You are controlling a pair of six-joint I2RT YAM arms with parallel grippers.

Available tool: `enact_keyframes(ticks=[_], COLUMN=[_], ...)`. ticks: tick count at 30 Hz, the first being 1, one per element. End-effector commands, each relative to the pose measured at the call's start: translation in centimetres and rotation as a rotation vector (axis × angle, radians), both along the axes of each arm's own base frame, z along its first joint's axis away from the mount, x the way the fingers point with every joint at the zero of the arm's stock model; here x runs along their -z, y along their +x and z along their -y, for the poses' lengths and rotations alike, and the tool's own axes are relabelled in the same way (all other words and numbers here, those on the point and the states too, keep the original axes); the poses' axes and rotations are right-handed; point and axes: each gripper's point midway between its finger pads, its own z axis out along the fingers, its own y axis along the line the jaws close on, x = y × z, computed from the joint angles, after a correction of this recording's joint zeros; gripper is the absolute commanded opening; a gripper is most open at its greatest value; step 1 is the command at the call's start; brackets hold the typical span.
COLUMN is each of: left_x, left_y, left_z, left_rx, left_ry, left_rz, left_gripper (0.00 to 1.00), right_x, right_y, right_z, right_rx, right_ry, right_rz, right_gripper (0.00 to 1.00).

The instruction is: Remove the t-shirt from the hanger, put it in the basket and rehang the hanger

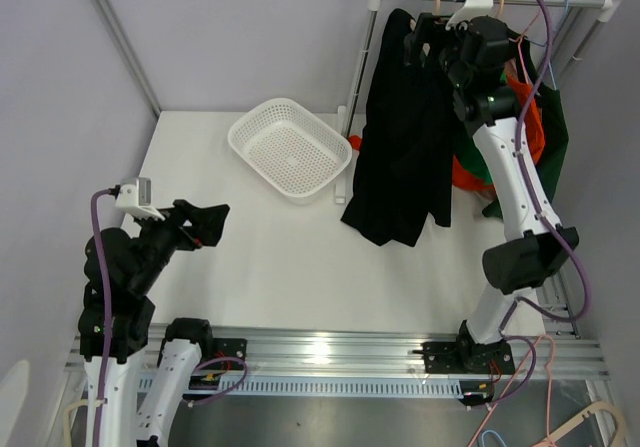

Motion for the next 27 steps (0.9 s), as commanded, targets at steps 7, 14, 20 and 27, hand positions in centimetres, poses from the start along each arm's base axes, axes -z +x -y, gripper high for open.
enact_keyframes(ticks=[7, 14, 20, 27], left_x=[-0.5, -0.5, -0.4, -1.4], left_y=[0.7, 0.7, 0.8, 0.4], left_z=[-0.2, -0.5, -0.5, -0.2], left_rx=[-0.009, -0.025, -0.027, -0.008], left_ry=[0.01, 0.019, 0.02, 0.019], left_rz=[0.022, 0.023, 0.02, 0.026], left_gripper=[0.99, 1.0, 1.0, 1.0], right_x=[-0.7, -0.3, -1.0, -4.4], right_y=[4.9, 7.1, 7.5, 6.3], right_z=[-0.9, -0.7, -0.3, 1.0], right_rx=[-0.02, 0.007, 0.032, 0.033], right_ry=[0.038, 0.06, 0.067, 0.09], right_rz=[0.006, 0.027, 0.055, 0.126], right_gripper=[0.77, 0.63, 0.18, 0.0])
